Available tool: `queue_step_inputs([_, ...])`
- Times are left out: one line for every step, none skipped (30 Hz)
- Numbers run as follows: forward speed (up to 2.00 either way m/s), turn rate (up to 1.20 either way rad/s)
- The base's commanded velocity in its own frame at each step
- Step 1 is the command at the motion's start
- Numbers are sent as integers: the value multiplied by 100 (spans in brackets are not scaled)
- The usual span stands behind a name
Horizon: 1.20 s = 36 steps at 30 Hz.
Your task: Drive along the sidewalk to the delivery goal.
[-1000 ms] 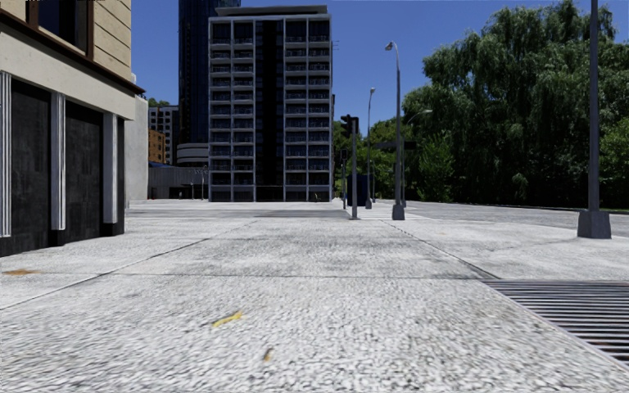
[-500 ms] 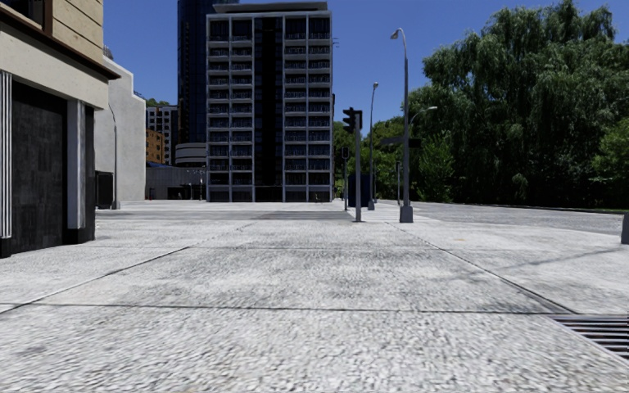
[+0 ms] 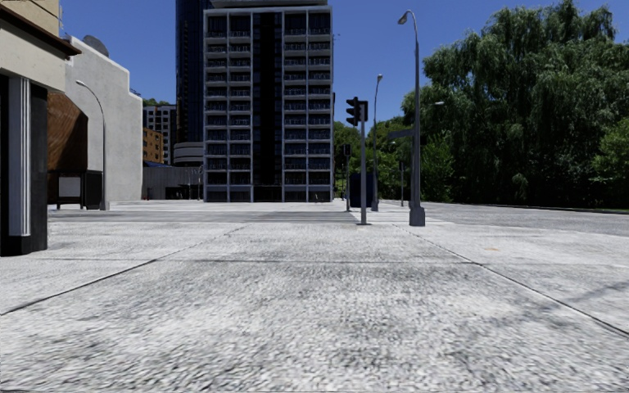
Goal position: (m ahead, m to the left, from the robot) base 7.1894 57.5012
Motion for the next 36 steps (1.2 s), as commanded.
queue_step_inputs([200,0])
queue_step_inputs([200,0])
queue_step_inputs([200,0])
queue_step_inputs([200,0])
queue_step_inputs([200,0])
queue_step_inputs([200,0])
queue_step_inputs([200,0])
queue_step_inputs([200,0])
queue_step_inputs([200,0])
queue_step_inputs([200,0])
queue_step_inputs([200,0])
queue_step_inputs([200,0])
queue_step_inputs([200,0])
queue_step_inputs([200,0])
queue_step_inputs([200,0])
queue_step_inputs([200,0])
queue_step_inputs([200,0])
queue_step_inputs([200,0])
queue_step_inputs([200,0])
queue_step_inputs([200,0])
queue_step_inputs([200,0])
queue_step_inputs([200,0])
queue_step_inputs([200,0])
queue_step_inputs([200,0])
queue_step_inputs([200,0])
queue_step_inputs([200,0])
queue_step_inputs([200,0])
queue_step_inputs([200,0])
queue_step_inputs([200,0])
queue_step_inputs([200,0])
queue_step_inputs([200,0])
queue_step_inputs([200,0])
queue_step_inputs([200,0])
queue_step_inputs([200,0])
queue_step_inputs([200,0])
queue_step_inputs([200,0])
